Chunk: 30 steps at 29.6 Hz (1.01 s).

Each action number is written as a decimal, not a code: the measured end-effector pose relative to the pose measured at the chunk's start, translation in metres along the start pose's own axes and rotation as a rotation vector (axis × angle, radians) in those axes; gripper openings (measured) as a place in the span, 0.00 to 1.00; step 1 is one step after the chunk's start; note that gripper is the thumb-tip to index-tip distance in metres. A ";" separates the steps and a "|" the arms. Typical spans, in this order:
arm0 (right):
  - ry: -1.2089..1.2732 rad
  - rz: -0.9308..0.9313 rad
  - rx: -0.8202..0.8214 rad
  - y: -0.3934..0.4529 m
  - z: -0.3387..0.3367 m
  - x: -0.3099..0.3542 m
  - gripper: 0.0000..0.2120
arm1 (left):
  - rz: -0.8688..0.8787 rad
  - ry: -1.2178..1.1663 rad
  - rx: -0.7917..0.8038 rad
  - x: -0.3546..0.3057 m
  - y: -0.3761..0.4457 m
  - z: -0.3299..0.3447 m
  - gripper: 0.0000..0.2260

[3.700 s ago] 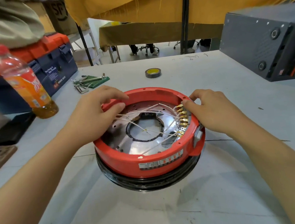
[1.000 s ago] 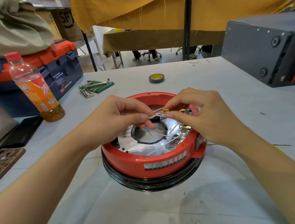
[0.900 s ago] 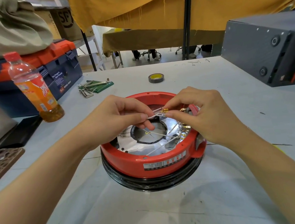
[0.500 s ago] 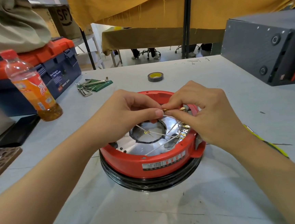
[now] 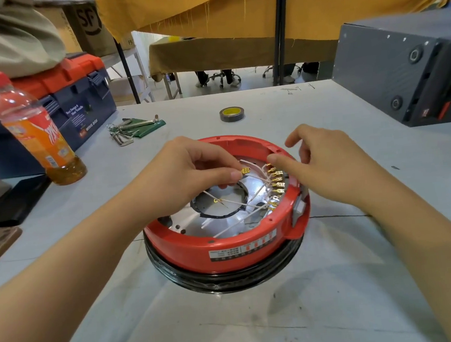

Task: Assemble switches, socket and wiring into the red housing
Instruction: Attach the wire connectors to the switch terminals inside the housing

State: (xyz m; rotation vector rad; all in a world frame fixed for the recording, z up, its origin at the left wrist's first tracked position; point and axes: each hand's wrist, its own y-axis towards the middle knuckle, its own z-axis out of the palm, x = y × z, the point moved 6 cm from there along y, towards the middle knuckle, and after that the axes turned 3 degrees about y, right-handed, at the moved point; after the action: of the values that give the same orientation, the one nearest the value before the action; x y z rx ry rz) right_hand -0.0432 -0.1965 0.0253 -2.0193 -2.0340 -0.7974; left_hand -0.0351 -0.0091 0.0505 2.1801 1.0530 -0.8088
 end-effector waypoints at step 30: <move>0.184 -0.069 0.079 0.009 0.023 -0.008 0.20 | 0.306 0.353 0.195 -0.010 0.019 0.032 0.03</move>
State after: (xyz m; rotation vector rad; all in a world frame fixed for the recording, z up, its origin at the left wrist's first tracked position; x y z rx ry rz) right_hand -0.0281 -0.1930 0.0044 -1.7734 -2.0071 -0.8664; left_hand -0.0330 -0.0464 0.0420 2.6341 0.7919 -0.4100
